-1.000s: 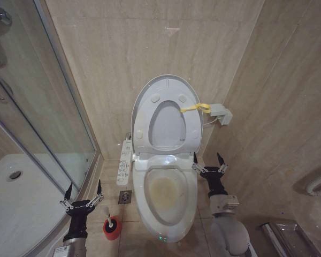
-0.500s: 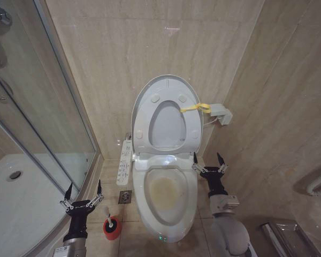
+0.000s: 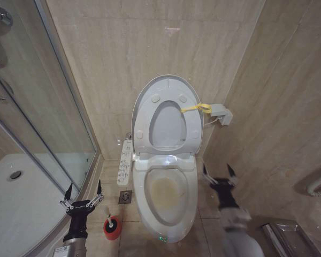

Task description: Open the toilet lid, clean the toilet bowl with a toilet brush, close the toilet lid, and flush.

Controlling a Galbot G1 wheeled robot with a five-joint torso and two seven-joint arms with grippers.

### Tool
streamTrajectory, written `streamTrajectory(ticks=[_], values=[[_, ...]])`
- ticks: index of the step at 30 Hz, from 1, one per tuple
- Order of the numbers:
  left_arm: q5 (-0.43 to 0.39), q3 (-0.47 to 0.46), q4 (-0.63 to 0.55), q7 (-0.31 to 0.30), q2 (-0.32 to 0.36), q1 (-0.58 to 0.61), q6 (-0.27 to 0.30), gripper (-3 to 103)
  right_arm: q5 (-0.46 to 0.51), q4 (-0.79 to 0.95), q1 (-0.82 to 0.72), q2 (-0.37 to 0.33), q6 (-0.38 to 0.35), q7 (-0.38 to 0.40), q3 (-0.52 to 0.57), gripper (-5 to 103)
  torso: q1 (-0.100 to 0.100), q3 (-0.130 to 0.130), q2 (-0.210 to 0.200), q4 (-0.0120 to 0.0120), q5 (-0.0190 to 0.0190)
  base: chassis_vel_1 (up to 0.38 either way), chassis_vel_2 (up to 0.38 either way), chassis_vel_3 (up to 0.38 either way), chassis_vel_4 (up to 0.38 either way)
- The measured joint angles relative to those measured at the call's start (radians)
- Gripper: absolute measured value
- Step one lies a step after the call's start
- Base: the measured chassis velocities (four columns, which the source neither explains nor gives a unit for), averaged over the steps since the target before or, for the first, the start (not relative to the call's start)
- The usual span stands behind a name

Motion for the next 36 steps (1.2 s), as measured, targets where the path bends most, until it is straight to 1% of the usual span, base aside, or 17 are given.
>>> streamTrajectory(ticks=[1, 2, 4, 5, 6, 7, 9, 11, 13, 15, 18, 19, 21, 23, 25, 29, 36], values=[[0.0, 0.0, 0.0, 0.0, 0.0, 0.0, 0.0, 100, 0.0, 0.0, 0.0, 0.0, 0.0, 0.0, 0.0, 100, 0.0, 0.0, 0.0, 0.0, 0.0, 0.0, 0.0, 0.0, 0.0], [0.0, 0.0, 0.0, 0.0, 0.0, 0.0, 0.0, 100, 0.0, 0.008, -0.052, -0.003, 0.01, -0.002, 0.032, 100, 0.0, 0.0, 0.0, 0.0, 0.0001, 0.0, 0.0, 0.0, 0.0], [0.0, 0.0, 0.0, 0.0, 0.0, 0.0, 0.0, 100, -0.001, 0.003, -0.094, 0.012, 0.058, -0.022, 0.053, 100, 0.0, 0.0, 0.0, -0.0006, -0.0003, 0.0, 0.0, 0.0, 0.0], [0.0, 0.0, 0.0, 0.0, 0.0, 0.0, 0.0, 100, -0.001, -0.001, -0.092, 0.018, 0.074, -0.032, 0.052, 100, 0.0, 0.0, 0.0, -0.0002, 0.0003, 0.0, 0.0, 0.0, 0.0], [0.0, 0.0, 0.0, 0.0, 0.0, 0.0, 0.0, 100, -0.001, -0.001, -0.092, 0.018, 0.074, -0.032, 0.052, 100, 0.0, 0.0, 0.0, -0.0002, 0.0003, 0.0, 0.0, 0.0, 0.0], [0.0, 0.0, 0.0, 0.0, 0.0, 0.0, 0.0, 100, 0.0, -0.003, -0.082, 0.023, 0.082, -0.037, 0.048, 100, 0.0, 0.0, 0.0, 0.0004, 0.0002, 0.0, 0.0, 0.0, 0.0], [0.0, 0.0, 0.0, 0.0, 0.0, 0.0, 0.0, 100, 0.004, -0.009, -0.045, 0.033, 0.087, -0.049, 0.032, 100, 0.0, 0.0, 0.0, 0.0007, -0.0001, 0.0, 0.0, 0.0, 0.0], [0.0, 0.0, 0.0, 0.0, 0.0, 0.0, 0.0, 100, 0.007, -0.011, -0.031, 0.037, 0.088, -0.052, 0.027, 100, 0.0, 0.0, 0.0, 0.0006, 0.0, 0.0, 0.0, 0.0, 0.0], [0.0, 0.0, 0.0, 0.0, 0.0, 0.0, 0.0, 100, 0.017, -0.033, 0.039, 0.053, 0.088, -0.061, 0.009, 100, 0.0, 0.0, 0.0, 0.0004, -0.0002, 0.0, 0.0, 0.0, 0.0], [0.0, 0.0, 0.0, 0.0, 0.0, 0.0, 0.0, 100, 0.017, -0.044, 0.062, 0.059, 0.088, -0.064, 0.005, 100, 0.0, 0.0, 0.0, 0.0004, -0.0001, 0.0, 0.0, 0.0, 0.0], [0.0, 0.0, 0.0, 0.0, 0.0, 0.0, 0.0, 100, 0.013, -0.092, 0.156, 0.071, 0.089, -0.075, 0.0, 100, 0.0, 0.0, 0.0, 0.0005, 0.0, 0.0, 0.0, 0.0, 0.0], [0.0, 0.0, 0.0, 0.0, 0.0, 0.0, 0.0, 100, 0.013, -0.092, 0.156, 0.071, 0.089, -0.075, 0.0, 100, 0.0, 0.0, 0.0, 0.0005, 0.0, 0.0, 0.0, 0.0, 0.0], [0.0, 0.0, 0.0, 0.0, 0.0, 0.0, 0.0, 100, 0.019, -0.119, 0.212, 0.057, 0.086, -0.074, 0.005, 100, 0.0, 0.0, 0.0, 0.0004, 0.0, 0.0, 0.0, 0.0, 0.0], [0.0, 0.0, 0.0, 0.0, 0.0, 0.0, 0.0, 100, 0.021, -0.126, 0.226, 0.05, 0.085, -0.073, 0.01, 100, 0.0, 0.0, 0.0, 0.0004, -0.0002, 0.0, 0.0, 0.0, 0.0], [0.0, 0.0, 0.0, 0.0, 0.0, 0.0, 0.0, 100, 0.033, -0.153, 0.272, 0.018, 0.084, -0.068, 0.016, 100, 0.0, 0.0, 0.0, 0.0003, -0.0001, 0.0, 0.0, 0.0, 0.0], [0.0, 0.0, 0.0, 0.0, 0.0, 0.0, 0.0, 100, 0.042, -0.174, 0.312, -0.01, 0.081, -0.067, 0.018, 100, 0.0, 0.0, 0.0, 0.0002, -0.0001, 0.0, 0.0, 0.0, 0.0], [0.0, 0.0, 0.0, 0.0, 0.0, 0.0, 0.0, 100, 0.027, -0.26, 0.407, -0.049, 0.065, -0.051, 0.017, 100, 0.0, 0.0, 0.0, 0.0005, 0.0001, 0.0, 0.0, 0.0, 0.0]])
